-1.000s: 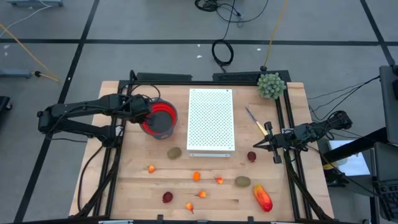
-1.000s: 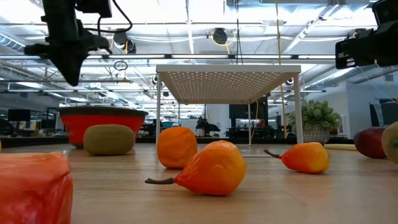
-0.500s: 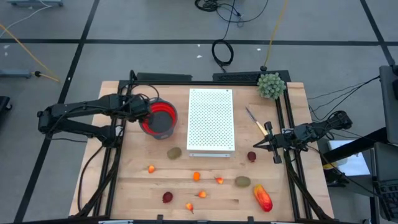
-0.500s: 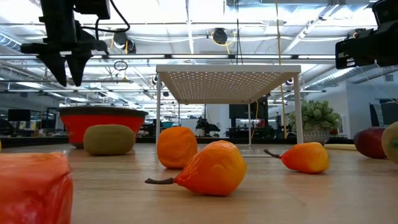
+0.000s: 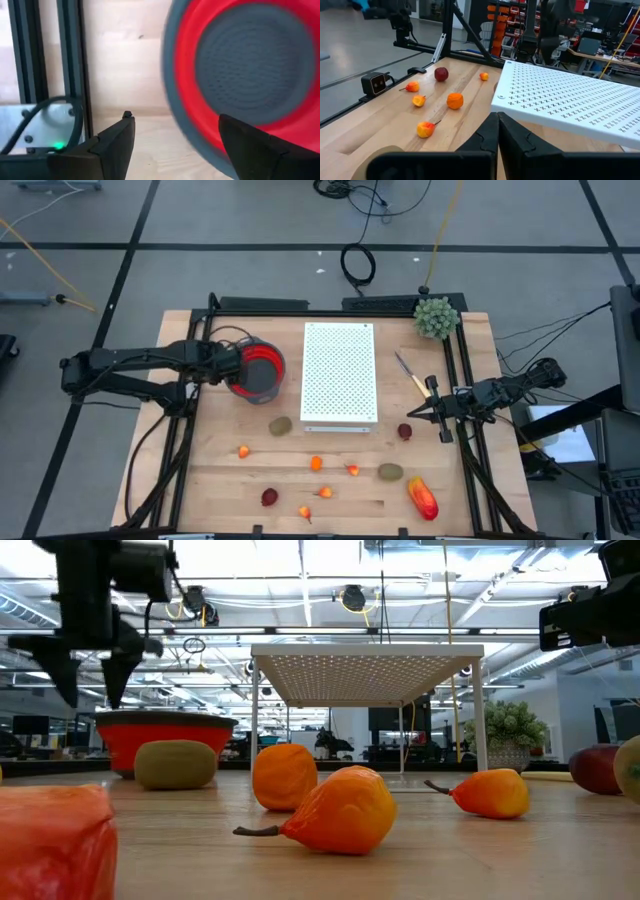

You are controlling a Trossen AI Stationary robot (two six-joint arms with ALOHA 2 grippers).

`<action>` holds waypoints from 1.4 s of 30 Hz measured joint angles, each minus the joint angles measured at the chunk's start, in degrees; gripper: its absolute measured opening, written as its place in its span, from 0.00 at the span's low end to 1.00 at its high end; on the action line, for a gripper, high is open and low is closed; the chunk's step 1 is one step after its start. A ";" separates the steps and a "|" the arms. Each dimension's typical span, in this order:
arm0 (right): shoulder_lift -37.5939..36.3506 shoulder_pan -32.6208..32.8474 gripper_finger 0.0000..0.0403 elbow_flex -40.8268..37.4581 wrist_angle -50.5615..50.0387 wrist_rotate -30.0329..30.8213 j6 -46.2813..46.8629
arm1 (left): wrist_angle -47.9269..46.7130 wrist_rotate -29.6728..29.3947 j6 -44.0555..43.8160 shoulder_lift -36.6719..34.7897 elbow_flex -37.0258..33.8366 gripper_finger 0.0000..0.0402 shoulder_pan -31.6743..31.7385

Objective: Pick & Place Fruit
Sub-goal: Put the red strainer bowl on the shelf

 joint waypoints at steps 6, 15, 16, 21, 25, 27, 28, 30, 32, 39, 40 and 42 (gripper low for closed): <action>-0.02 0.01 0.00 0.00 0.01 0.00 0.02 | 1.78 -0.73 -2.83 -0.07 -2.16 0.71 0.22; 0.00 0.00 0.00 0.00 0.04 0.00 0.04 | 5.15 -0.51 -1.03 -0.02 -2.38 0.71 2.75; -0.02 0.00 0.00 0.00 0.07 0.00 0.04 | 6.24 0.23 -1.03 -0.02 -2.83 0.71 3.03; 0.00 0.00 0.00 0.00 0.07 0.00 0.04 | 13.14 4.11 -0.68 0.00 -6.71 0.71 4.39; 0.00 0.00 0.00 0.00 0.09 0.00 0.04 | 14.38 6.26 -1.09 0.00 -8.68 0.71 5.24; 0.00 0.00 0.00 0.00 0.09 0.00 0.04 | 14.30 6.23 -1.38 0.00 -9.11 0.71 5.51; 0.00 0.02 0.00 0.00 0.09 0.00 0.04 | 14.28 6.22 -1.35 0.00 -9.18 0.71 5.66; -0.02 0.02 0.00 0.00 0.09 0.00 0.04 | 14.37 6.24 -0.95 0.00 -9.19 0.71 5.92; -0.01 0.01 0.00 0.00 0.09 0.00 0.04 | 14.73 6.22 -0.43 0.00 -9.18 0.70 6.05; 0.00 0.00 0.00 0.00 0.11 0.00 0.04 | 17.10 4.57 3.78 0.00 -9.20 0.46 6.01; -0.02 0.02 0.00 0.00 0.11 0.00 0.04 | 17.08 3.81 3.77 0.00 -9.20 0.42 6.01; 0.00 0.02 0.00 0.00 0.11 0.00 0.04 | 17.05 2.55 3.45 0.00 -9.20 0.34 6.01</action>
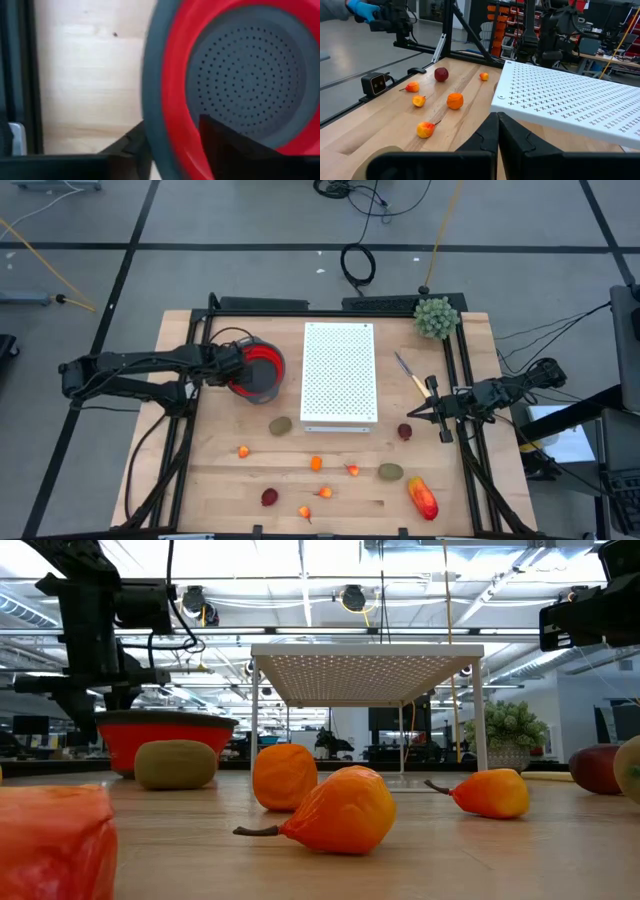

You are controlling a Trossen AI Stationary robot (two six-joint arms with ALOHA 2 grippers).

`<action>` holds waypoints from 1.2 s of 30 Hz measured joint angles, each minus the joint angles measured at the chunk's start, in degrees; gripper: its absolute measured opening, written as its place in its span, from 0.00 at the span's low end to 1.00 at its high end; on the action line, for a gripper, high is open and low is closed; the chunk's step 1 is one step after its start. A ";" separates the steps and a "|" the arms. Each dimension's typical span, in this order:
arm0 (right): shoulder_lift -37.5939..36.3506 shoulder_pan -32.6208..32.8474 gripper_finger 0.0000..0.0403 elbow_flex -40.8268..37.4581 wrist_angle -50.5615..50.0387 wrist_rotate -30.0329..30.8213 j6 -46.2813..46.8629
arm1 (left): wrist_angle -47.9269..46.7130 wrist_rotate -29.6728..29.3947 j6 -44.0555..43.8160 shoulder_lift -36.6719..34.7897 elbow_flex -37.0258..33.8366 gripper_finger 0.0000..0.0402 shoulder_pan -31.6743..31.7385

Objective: Pick & Place Fruit
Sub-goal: Put the red strainer bowl on the shelf

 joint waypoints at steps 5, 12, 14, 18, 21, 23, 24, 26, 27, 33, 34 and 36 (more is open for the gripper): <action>0.00 -0.01 0.00 0.00 0.00 0.00 0.00 | -0.04 -1.58 -0.46 0.00 0.01 0.13 0.01; 0.00 0.00 0.00 0.00 0.00 0.00 0.00 | 0.28 -3.72 -0.35 -0.04 0.12 0.05 0.02; 0.00 -0.02 0.00 0.00 0.00 0.00 0.00 | 0.33 -4.11 0.20 -0.09 0.09 0.04 0.00; 0.00 0.00 0.00 0.00 0.00 0.00 0.00 | 0.73 -5.99 0.99 -0.10 0.13 0.02 -0.11; -0.01 -0.01 0.00 0.00 0.00 0.00 0.32 | 0.53 -7.03 1.77 -0.28 0.31 0.03 -0.11; 0.00 -0.02 0.00 0.00 0.00 0.00 0.74 | 0.42 -8.18 2.47 -0.71 0.84 0.02 -0.11; -0.02 0.00 0.00 0.00 0.00 0.00 1.10 | 0.27 -9.09 2.85 -1.01 1.20 0.02 -0.11; -0.01 0.00 0.00 0.00 0.00 0.00 1.48 | -0.16 -10.50 3.29 -1.65 2.07 0.02 -0.11; -0.01 -0.02 0.00 0.00 0.00 0.00 1.49 | -0.42 -11.59 3.41 -2.08 2.59 0.03 -0.11; 0.00 0.00 0.00 0.00 0.00 0.00 1.49 | -0.56 -17.08 4.74 -5.66 5.95 0.02 -0.04; -0.02 0.00 0.00 0.00 0.00 0.00 1.49 | -0.61 -17.61 4.76 -6.30 6.55 0.02 -0.04; 0.00 0.00 0.00 0.00 0.00 0.00 1.49 | -0.55 -19.16 5.33 -7.67 7.77 0.01 -0.04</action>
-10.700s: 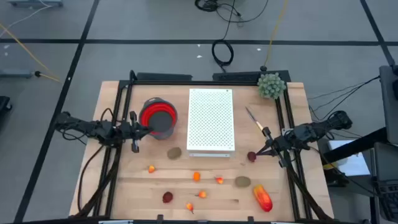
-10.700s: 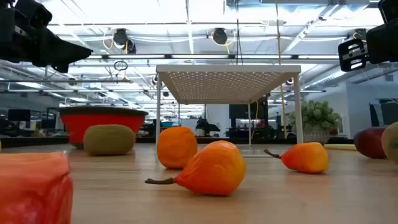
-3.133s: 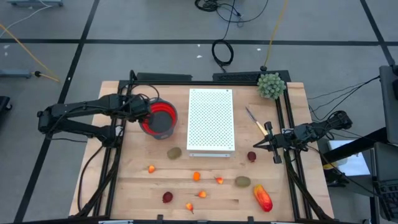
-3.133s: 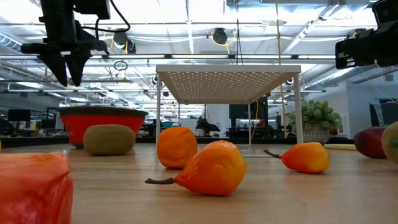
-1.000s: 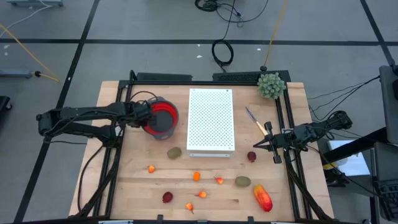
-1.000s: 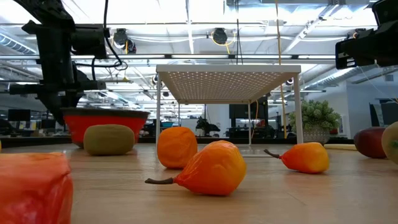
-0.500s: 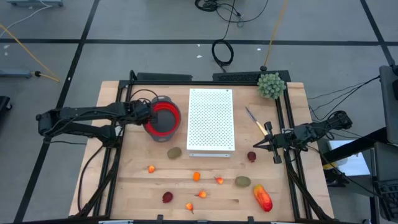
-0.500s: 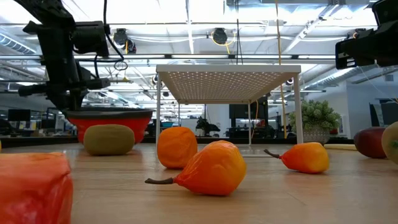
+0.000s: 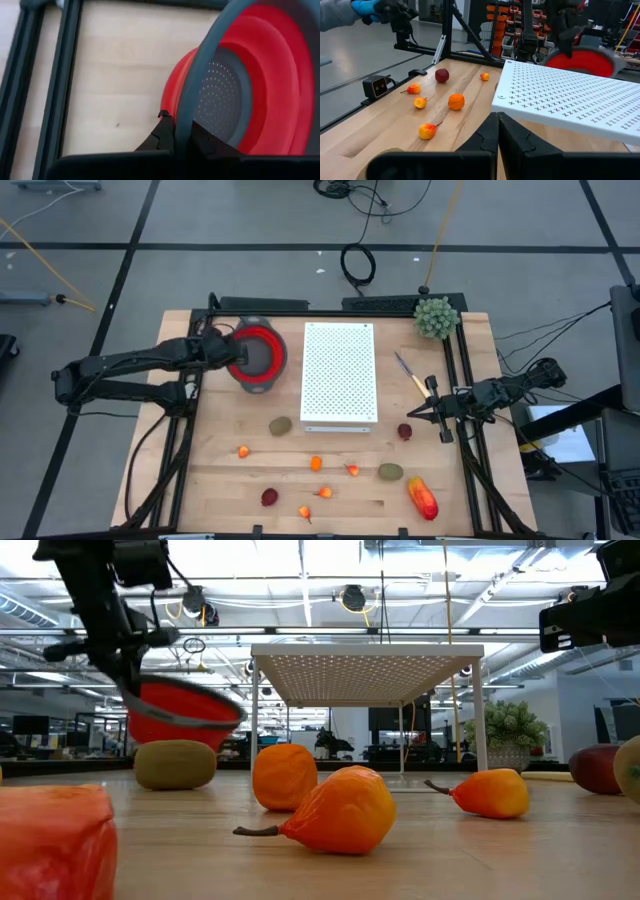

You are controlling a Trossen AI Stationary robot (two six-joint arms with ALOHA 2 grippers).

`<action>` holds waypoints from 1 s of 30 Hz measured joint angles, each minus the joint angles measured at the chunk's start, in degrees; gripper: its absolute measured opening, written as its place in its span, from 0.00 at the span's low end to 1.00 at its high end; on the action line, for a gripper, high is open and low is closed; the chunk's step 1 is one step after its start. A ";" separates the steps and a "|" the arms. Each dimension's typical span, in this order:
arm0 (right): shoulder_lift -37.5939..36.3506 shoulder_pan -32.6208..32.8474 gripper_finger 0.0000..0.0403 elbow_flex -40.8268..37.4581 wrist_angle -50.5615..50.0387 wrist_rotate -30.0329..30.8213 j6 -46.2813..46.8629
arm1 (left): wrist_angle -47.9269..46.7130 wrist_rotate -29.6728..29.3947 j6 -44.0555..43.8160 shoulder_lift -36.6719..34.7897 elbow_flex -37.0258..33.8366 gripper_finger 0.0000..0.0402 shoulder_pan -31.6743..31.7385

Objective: Pick & Place Fruit
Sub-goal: Put the red strainer bowl on the shelf

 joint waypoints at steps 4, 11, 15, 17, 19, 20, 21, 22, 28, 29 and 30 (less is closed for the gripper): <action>0.00 0.00 0.00 0.00 0.00 0.00 0.00 | -0.07 -1.62 0.87 -2.27 1.76 0.01 0.00; -0.02 0.00 0.00 0.00 0.01 0.00 0.01 | 0.13 -5.34 2.75 -5.53 5.17 0.01 -0.01; 0.00 0.01 0.00 0.00 0.00 0.00 0.00 | 0.93 -7.67 4.50 -6.56 7.69 0.01 -0.15; -0.02 0.01 0.00 0.00 0.00 0.00 0.01 | 3.32 -7.53 6.87 -6.54 8.39 0.01 -0.57; -0.01 0.01 0.00 0.00 0.00 0.00 -0.04 | 7.22 -6.03 10.68 -6.50 8.65 0.01 -1.18; -0.01 0.01 0.00 0.00 0.00 0.00 -0.04 | 9.63 -4.45 12.64 -6.52 8.65 0.01 -1.40; -0.02 -0.01 0.00 0.00 0.00 0.01 -0.04 | 12.25 -2.43 14.62 -6.47 8.65 0.01 -1.64; -0.02 0.01 0.00 0.00 0.00 0.02 -0.05 | 15.01 -0.14 16.82 -6.37 8.65 0.01 -1.83; -0.02 0.00 0.00 0.00 0.00 0.00 -0.02 | 29.46 12.24 25.42 -6.32 8.65 0.01 -3.39; -0.01 0.01 0.00 0.00 0.02 0.00 -0.02 | 31.09 14.31 25.93 -6.32 8.65 0.01 -3.56; -0.02 -0.01 0.00 0.00 0.00 0.00 -0.02 | 32.72 16.36 26.46 -6.32 8.65 0.01 -3.79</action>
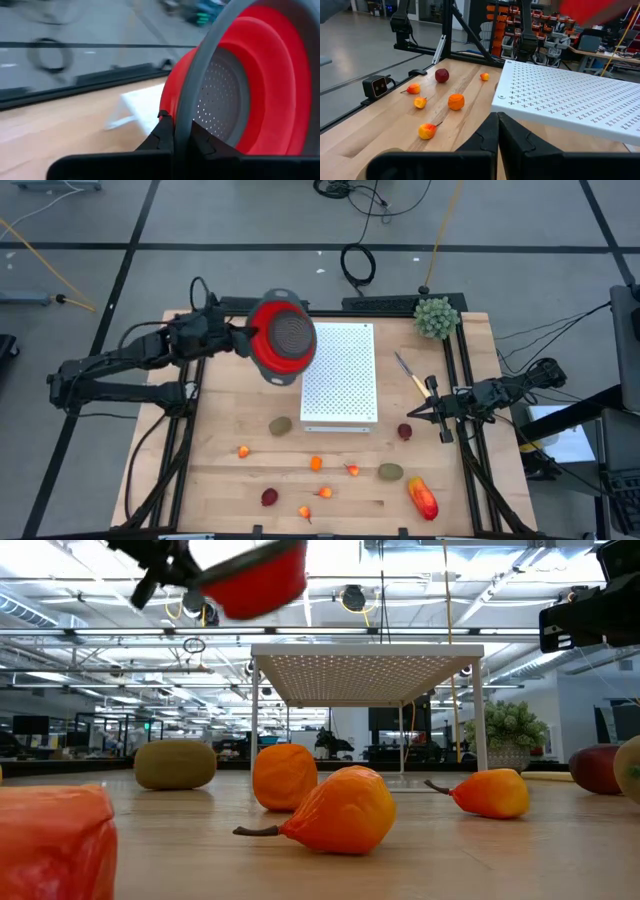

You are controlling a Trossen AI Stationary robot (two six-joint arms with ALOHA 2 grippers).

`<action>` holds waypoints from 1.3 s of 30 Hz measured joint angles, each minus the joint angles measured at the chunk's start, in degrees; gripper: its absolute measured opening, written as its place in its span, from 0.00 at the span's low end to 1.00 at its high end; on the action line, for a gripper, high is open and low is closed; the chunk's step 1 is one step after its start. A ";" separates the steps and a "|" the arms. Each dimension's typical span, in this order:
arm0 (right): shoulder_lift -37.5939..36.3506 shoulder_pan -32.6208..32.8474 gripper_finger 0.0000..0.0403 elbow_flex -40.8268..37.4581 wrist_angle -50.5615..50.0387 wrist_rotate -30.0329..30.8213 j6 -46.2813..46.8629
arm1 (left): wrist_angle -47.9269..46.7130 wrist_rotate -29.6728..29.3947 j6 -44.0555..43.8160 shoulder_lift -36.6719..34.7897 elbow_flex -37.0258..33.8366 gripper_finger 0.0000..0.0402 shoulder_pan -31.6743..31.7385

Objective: Pick & Place Fruit
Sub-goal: Put the red strainer bowl on the shelf

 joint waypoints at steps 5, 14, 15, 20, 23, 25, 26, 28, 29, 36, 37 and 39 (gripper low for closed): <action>0.01 0.01 0.00 0.00 0.00 0.01 0.00 | 4.68 7.08 0.29 0.00 0.00 0.02 -1.61; 0.01 0.02 0.00 0.00 0.01 0.00 0.00 | 5.84 8.55 2.68 0.00 0.00 0.01 -4.61; 0.00 0.00 0.00 0.00 0.00 0.00 0.02 | 5.77 8.54 2.69 0.00 0.00 0.01 -4.71; 0.01 0.02 0.00 0.00 0.00 0.01 0.02 | 5.79 7.71 -4.40 0.00 0.00 0.02 -4.89; 0.02 0.02 0.00 0.00 0.00 0.00 0.02 | 5.90 6.27 -12.74 0.97 0.04 0.01 -4.86; 0.02 0.00 0.00 0.00 0.00 0.02 0.02 | 5.40 6.34 -17.19 1.70 0.03 0.02 -4.84; 0.01 0.00 0.00 0.00 0.00 0.02 0.02 | 5.33 6.61 -19.19 2.13 0.02 0.02 -4.87; 0.01 0.01 0.00 0.00 0.00 0.06 0.03 | 6.00 7.80 -22.44 3.16 0.05 0.01 -4.87; 0.00 0.00 0.00 0.00 0.00 0.07 0.03 | 5.88 8.32 -23.43 3.60 0.07 0.01 -4.87; 0.02 0.01 0.00 0.00 0.00 0.11 0.03 | 5.90 10.10 -28.33 7.09 0.07 0.01 -4.87; 0.02 0.02 0.00 0.00 0.00 0.09 0.02 | 6.33 10.07 -28.90 7.57 0.07 0.01 -4.87; 0.00 0.02 0.00 0.00 0.00 0.11 0.04 | 7.18 10.13 -29.71 8.36 0.07 0.02 -4.76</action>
